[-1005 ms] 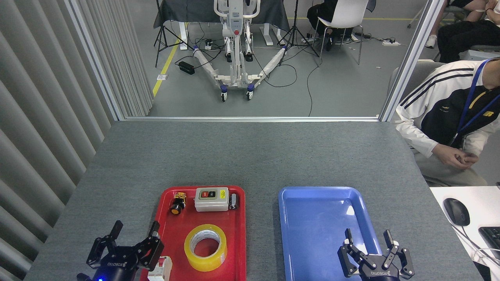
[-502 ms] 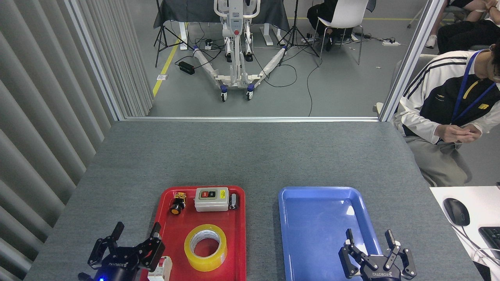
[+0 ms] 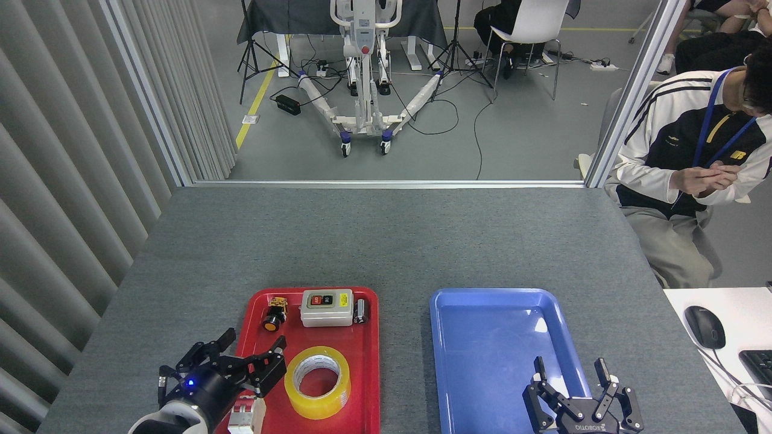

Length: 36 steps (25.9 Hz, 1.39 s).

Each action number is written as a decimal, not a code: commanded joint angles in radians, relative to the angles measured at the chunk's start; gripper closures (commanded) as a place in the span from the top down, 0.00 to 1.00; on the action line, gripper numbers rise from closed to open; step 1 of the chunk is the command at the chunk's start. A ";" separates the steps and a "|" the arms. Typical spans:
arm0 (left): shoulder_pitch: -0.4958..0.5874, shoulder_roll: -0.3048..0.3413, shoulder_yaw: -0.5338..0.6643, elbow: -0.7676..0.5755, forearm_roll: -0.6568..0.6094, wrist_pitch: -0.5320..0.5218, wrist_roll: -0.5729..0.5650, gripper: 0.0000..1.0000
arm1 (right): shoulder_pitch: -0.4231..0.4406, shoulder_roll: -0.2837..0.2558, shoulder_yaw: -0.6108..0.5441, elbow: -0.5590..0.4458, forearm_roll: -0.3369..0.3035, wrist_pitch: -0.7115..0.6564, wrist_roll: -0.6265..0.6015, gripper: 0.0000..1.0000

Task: Place and move tape with both arms
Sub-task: 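Reach the left hand to the yellow tape roll and grasp it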

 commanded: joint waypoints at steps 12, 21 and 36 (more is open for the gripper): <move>-0.222 -0.018 -0.112 0.254 0.005 -0.371 -0.126 0.99 | 0.003 0.008 0.000 0.000 0.006 -0.003 0.000 0.99; -0.260 -0.052 -0.121 0.392 -0.008 -0.297 -0.256 0.99 | 0.001 0.008 0.000 0.005 0.007 -0.008 0.000 0.99; -0.260 -0.055 -0.116 0.386 -0.005 -0.271 -0.425 0.00 | -0.005 0.000 0.003 0.015 0.006 -0.009 0.000 0.99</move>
